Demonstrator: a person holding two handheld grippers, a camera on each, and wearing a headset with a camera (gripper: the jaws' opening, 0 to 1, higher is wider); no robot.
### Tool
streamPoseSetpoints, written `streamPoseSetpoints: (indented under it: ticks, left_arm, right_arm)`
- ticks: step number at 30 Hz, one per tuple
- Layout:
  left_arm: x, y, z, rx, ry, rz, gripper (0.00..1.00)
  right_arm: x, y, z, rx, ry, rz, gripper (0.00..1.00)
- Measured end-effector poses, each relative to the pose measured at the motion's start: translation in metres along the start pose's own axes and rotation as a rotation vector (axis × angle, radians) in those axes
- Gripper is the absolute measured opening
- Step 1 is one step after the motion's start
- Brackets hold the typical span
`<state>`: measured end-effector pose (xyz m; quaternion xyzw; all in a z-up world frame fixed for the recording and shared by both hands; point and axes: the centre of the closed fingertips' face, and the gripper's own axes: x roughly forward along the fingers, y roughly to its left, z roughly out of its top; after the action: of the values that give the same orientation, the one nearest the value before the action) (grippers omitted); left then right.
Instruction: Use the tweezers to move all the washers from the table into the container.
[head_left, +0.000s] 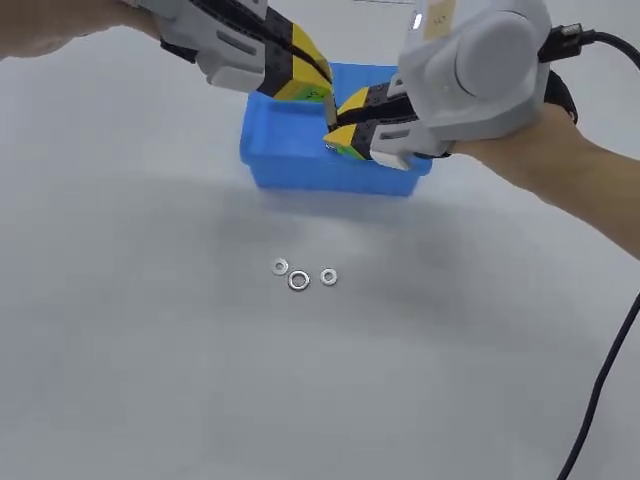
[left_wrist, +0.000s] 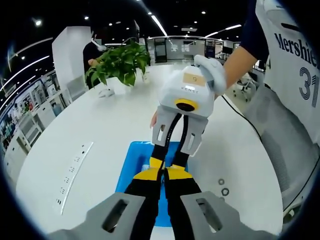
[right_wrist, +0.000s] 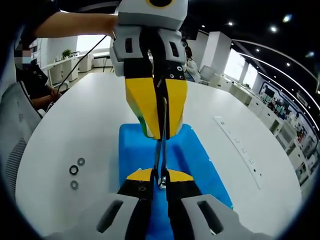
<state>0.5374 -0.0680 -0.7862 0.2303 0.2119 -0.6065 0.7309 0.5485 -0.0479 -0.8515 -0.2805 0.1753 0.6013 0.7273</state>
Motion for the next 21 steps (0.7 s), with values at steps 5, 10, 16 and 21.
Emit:
streamPoseSetpoints:
  ticks: [5,10,16,21]
  left_arm:
    - [-0.002,-0.001,0.003,0.005,0.003,-0.002,0.07]
    - [-0.005,-0.003,0.012,0.013,-0.007,-0.006,0.06]
    - [-0.014,-0.006,0.024,0.036,-0.016,0.004,0.06]
    - [-0.024,-0.011,0.036,0.055,-0.029,0.012,0.06]
  right_arm:
    - [-0.001,-0.001,0.003,-0.011,-0.003,-0.011,0.10]
    - [-0.006,0.000,0.010,-0.022,-0.004,-0.020,0.11]
    - [-0.017,-0.001,0.021,-0.029,-0.019,-0.035,0.11]
    - [-0.027,0.002,0.035,-0.037,-0.040,-0.044,0.11]
